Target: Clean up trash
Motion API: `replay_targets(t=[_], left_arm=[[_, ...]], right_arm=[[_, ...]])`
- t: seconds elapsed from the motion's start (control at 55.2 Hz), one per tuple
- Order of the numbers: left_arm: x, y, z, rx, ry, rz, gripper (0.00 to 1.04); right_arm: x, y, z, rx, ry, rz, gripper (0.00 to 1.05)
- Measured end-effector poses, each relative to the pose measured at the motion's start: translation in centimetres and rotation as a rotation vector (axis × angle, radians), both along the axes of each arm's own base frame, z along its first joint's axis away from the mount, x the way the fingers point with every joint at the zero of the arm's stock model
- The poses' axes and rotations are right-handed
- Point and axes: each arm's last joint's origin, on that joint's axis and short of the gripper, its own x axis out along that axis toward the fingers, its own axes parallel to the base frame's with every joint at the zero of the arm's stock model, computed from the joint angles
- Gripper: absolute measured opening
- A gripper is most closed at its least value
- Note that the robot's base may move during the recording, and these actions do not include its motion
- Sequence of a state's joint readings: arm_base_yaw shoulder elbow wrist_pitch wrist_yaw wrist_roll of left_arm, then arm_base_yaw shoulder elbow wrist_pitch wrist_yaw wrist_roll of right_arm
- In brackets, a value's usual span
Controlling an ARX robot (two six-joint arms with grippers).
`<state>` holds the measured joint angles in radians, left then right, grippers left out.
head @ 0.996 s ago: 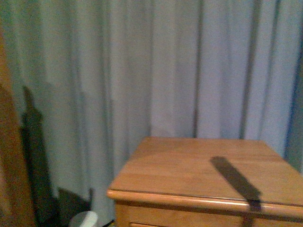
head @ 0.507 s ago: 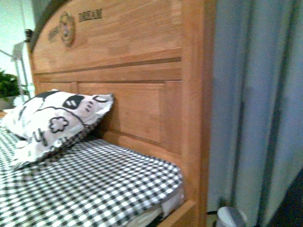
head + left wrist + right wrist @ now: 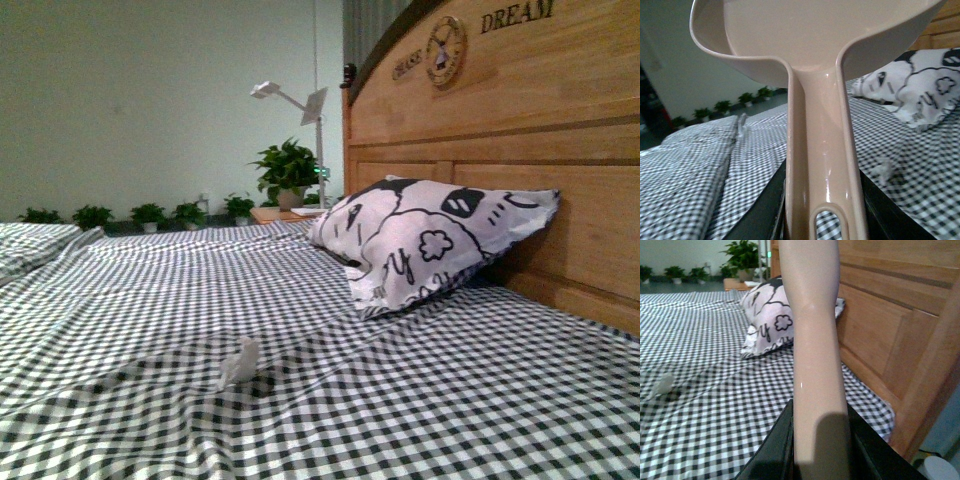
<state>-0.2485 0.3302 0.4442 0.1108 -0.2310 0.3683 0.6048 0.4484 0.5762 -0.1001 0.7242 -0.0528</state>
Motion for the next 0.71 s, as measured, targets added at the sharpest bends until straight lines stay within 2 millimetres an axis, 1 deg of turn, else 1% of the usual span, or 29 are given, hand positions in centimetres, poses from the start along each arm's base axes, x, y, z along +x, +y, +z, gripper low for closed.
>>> replay_targets(t=[0.634, 0.652, 0.707], left_arm=[[0.03, -0.04, -0.01, 0.003, 0.001, -0.012, 0.28], [0.08, -0.06, -0.07, 0.000, 0.010, -0.008, 0.28], [0.16, -0.05, 0.25, -0.082, 0.186, 0.059, 0.28]], right_arm=[[-0.04, -0.07, 0.02, 0.002, -0.002, -0.010, 0.22], [-0.04, -0.07, 0.02, 0.002, -0.002, -0.010, 0.22], [-0.04, -0.07, 0.02, 0.002, -0.002, -0.010, 0.22]])
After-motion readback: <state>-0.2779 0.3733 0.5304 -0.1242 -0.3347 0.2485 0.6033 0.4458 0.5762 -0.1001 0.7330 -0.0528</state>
